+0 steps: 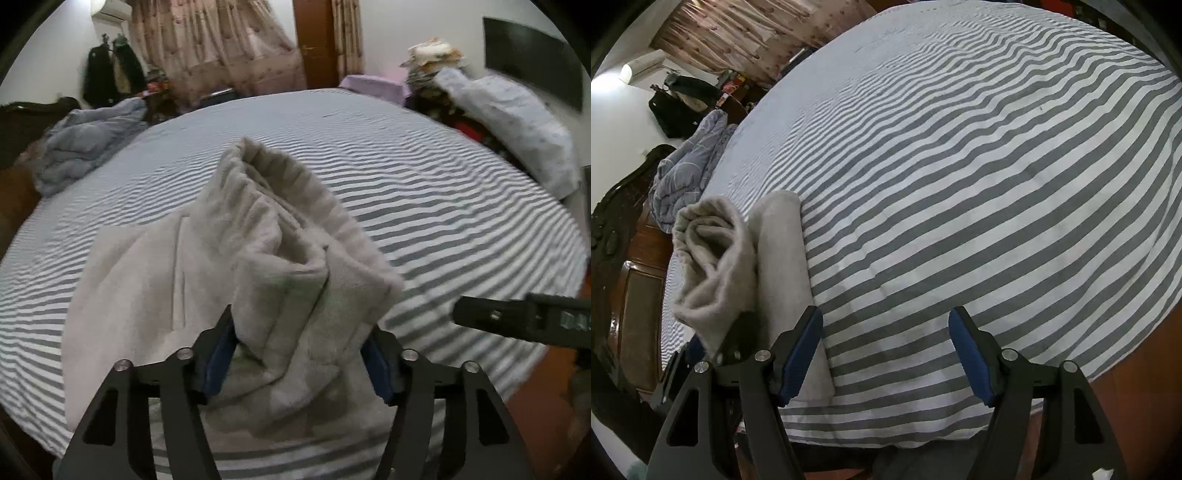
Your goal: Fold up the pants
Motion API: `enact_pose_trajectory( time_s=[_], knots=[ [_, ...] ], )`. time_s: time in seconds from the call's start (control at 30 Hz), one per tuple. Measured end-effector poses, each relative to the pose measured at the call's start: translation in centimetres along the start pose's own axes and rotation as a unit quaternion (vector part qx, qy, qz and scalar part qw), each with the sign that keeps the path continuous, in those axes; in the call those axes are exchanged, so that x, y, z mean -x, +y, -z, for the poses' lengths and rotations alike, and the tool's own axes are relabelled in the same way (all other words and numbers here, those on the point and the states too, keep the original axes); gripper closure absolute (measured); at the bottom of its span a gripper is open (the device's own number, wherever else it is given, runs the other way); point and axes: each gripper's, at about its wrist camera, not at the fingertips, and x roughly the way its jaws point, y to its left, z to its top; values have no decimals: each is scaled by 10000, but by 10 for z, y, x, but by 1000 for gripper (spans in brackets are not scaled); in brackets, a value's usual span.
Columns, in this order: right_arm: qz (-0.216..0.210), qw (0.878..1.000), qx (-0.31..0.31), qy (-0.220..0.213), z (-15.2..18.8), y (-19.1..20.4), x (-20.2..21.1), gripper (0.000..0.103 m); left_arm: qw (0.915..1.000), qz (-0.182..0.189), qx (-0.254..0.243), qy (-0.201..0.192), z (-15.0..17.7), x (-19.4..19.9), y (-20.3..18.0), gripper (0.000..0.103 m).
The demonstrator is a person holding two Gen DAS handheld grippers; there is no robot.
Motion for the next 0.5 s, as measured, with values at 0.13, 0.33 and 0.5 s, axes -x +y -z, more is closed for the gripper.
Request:
enact_pose_trajectory(
  time_s=[0.13,0.33,0.5],
  knots=[
    [-170,9997,138,-66,1,6,8,35,9977,580,327,86,-2,13,23,37],
    [-572,9969,527,-99,4,29,18,35,9914,1191,448,-305,-8,57,60,35],
    [-970,9915,862,119,13,54,12,34,9949,678,697,-274,-7,66,106,33]
  ],
)
